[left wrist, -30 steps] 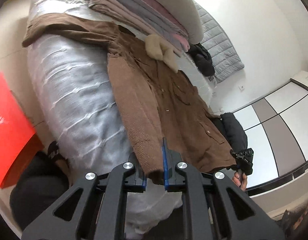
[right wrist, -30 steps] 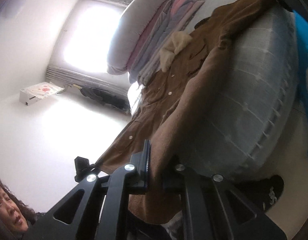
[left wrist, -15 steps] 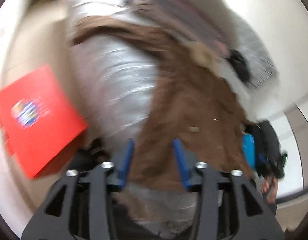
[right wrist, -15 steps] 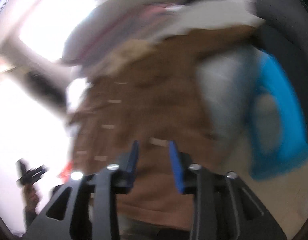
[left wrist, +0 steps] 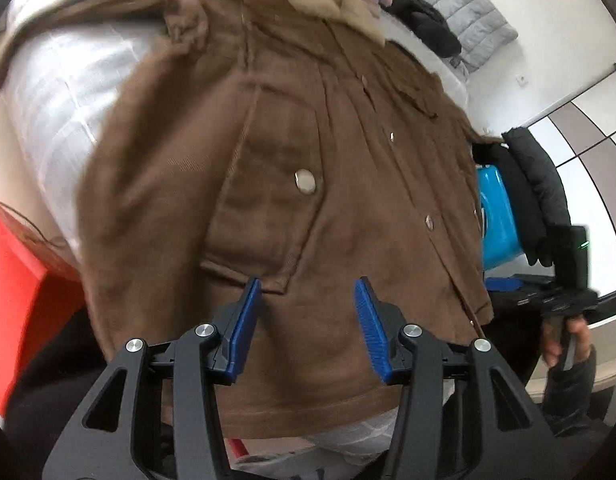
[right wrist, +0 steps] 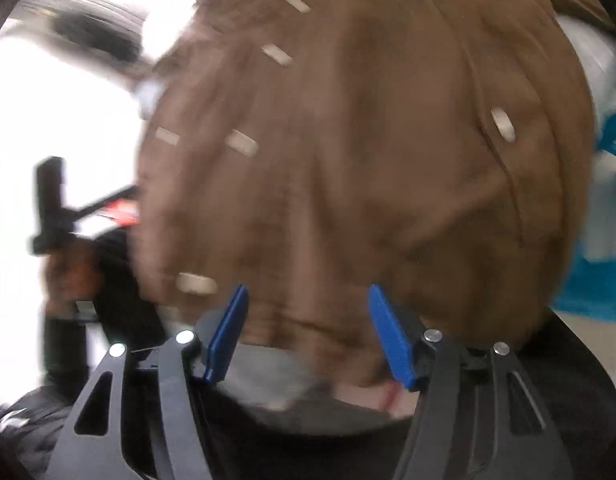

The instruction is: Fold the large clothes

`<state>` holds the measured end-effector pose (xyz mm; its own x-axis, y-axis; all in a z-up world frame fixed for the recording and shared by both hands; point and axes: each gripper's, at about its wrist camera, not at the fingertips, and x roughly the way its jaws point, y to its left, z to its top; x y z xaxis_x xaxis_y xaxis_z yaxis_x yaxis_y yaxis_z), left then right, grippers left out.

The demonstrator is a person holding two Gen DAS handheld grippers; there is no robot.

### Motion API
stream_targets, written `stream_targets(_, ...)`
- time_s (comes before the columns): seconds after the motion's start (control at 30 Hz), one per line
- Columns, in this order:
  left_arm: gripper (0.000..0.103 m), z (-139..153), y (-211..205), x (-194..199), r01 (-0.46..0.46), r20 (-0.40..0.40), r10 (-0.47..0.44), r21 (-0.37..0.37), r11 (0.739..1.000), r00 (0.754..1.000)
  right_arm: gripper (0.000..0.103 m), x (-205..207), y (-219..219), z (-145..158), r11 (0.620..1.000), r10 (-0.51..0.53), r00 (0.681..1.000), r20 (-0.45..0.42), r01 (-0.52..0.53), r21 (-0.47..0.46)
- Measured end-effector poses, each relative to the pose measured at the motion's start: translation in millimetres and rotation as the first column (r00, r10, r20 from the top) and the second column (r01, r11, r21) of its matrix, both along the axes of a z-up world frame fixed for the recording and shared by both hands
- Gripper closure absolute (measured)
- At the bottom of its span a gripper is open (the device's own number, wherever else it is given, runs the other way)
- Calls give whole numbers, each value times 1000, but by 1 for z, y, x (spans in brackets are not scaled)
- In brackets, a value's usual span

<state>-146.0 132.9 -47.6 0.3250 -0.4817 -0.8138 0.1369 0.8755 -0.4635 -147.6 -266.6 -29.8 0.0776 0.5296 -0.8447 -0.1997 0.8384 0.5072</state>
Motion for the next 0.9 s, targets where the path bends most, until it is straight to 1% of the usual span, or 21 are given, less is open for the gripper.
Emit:
stream_targets(0.03,56,6,2,1,1,19,-1,0,1000,1000,38,1,-3,5,1000,-14,1000,19,14,-18)
stream_targets(0.07,52,15,3,3,-1,42,1,-7,1000,999,35,3,-4,4,997,-18,999,35,21,-79)
stream_targets(0.1,50,26,1,9,2,76,-1,-18,1000,997,33,2,-3,0,993,-4,1000,23,6,-117)
stream_targets(0.13,48,30,-2,15,5,98,-3,-21,1000,995,33,-1,0,-17,992,27,999,-39,-32,-120)
stream_targets(0.17,47,38,-8,23,11,134,-8,-20,1000,991,33,-2,-3,-26,995,30,997,-68,-37,-95)
stream_targets(0.2,46,46,-15,31,14,168,-10,-22,1000,986,33,2,-8,-24,999,3,999,-48,-6,-53)
stream_targets(0.27,36,56,-31,48,12,223,-2,-42,999,975,33,13,-22,-4,996,-46,998,33,43,82)
stream_targets(0.3,34,59,-38,56,11,239,2,-52,999,971,33,22,-31,8,986,-96,993,74,85,146)
stream_targets(0.33,33,62,-51,69,9,257,8,-65,998,966,32,30,-38,16,977,-139,984,108,118,177)
stream_targets(0.37,31,64,-63,82,18,269,6,-86,996,963,30,40,-45,24,965,-193,970,147,160,209)
stream_targets(0.4,31,64,-75,94,31,276,0,-111,993,961,22,57,-50,29,949,-251,952,175,206,241)
stream_targets(0.43,30,62,-87,103,37,279,-1,-122,992,960,19,68,-55,31,936,-292,939,180,242,255)
stream_targets(0.5,29,56,-111,129,33,272,5,-134,990,962,19,103,-67,26,901,-381,912,150,330,281)
stream_targets(0.57,29,47,-127,148,49,252,-14,-133,990,968,19,124,-83,16,873,-440,889,128,389,295)
stream_targets(0.6,29,41,-135,157,52,242,-22,-118,992,970,19,136,-95,13,852,-490,860,138,441,282)
stream_targets(0.63,29,37,-140,162,51,237,-25,-105,993,971,19,149,-102,10,835,-524,840,139,474,279)
stream_targets(0.67,29,30,-146,168,58,229,-35,-94,994,973,19,151,-119,3,811,-560,818,128,511,286)
stream_targets(0.7,29,26,-148,170,68,225,-45,-94,993,973,19,157,-135,-4,766,-617,779,106,566,304)
stream_targets(0.8,29,7,-149,177,73,197,-54,-89,993,979,19,165,-187,-18,664,-724,687,62,670,334)
stream_targets(0.87,29,1,-148,180,66,151,-47,-121,990,987,19,175,-215,-23,612,-776,627,68,722,323)
stream_targets(0.9,29,2,-149,180,79,151,-57,-146,986,987,19,179,-222,-25,599,-788,612,72,733,321)
